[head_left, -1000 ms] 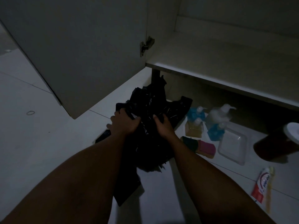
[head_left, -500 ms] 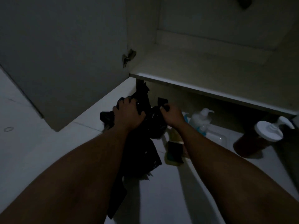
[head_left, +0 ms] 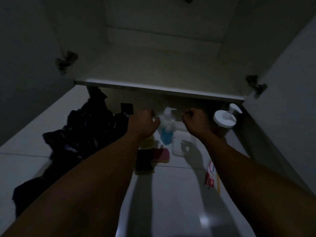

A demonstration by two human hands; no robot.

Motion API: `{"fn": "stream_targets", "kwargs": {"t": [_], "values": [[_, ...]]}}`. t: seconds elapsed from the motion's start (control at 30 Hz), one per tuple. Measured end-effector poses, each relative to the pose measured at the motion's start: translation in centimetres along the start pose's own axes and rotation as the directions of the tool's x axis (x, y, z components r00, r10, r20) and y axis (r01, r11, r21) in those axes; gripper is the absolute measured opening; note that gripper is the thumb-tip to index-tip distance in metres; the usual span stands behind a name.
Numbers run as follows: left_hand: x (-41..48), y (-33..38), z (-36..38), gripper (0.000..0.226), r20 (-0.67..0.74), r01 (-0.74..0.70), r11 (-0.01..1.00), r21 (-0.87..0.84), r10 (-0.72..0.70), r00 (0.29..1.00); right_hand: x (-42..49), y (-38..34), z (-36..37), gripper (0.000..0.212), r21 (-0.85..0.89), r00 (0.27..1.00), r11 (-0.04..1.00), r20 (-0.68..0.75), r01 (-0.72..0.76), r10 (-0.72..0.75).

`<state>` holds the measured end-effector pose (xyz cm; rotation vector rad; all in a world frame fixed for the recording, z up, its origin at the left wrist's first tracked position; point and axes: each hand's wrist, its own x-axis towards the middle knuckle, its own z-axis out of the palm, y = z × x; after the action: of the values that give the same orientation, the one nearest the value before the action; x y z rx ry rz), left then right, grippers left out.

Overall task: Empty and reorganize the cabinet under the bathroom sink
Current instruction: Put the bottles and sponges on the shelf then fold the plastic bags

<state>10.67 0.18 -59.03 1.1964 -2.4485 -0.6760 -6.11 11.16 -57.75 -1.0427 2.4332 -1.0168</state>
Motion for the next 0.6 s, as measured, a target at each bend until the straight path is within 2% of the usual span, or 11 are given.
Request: {"fn": "stream_targets", "kwargs": {"t": [0.07, 0.2, 0.33, 0.47, 0.6], "values": [[-0.1, 1.5, 2.0, 0.02, 0.043, 0.003, 1.0, -0.018, -0.002, 0.999, -0.5, 2.6, -1.1, 0.017, 0.004, 0.997, 0.998, -0.05, -0.058, 0.058], [-1.0, 4.8, 7.1, 0.012, 0.172, -0.016, 0.996, -0.093, 0.032, 0.985, -2.9, 7.6, -1.6, 0.023, -0.018, 0.99, 0.992, -0.07, -0.126, 0.124], [-2.6, 6.4, 11.6, 0.029, 0.2, -0.092, 0.988, -0.12, 0.115, 0.973, -4.9, 12.4, -1.8, 0.01, 0.02, 0.965, 0.97, -0.092, -0.244, 0.245], [-2.2, 6.5, 13.5, 0.031, 0.255, -0.074, 0.996, -0.059, 0.086, 0.963, -5.2, 14.0, -2.4, 0.032, 0.039, 0.924, 0.93, -0.099, -0.366, 0.369], [-2.4, 7.1, 14.6, 0.033, 0.299, -0.087, 0.994, -0.068, 0.104, 0.949, -5.7, 15.1, -3.4, 0.024, 0.102, 0.873, 0.886, -0.153, -0.453, 0.464]]}}
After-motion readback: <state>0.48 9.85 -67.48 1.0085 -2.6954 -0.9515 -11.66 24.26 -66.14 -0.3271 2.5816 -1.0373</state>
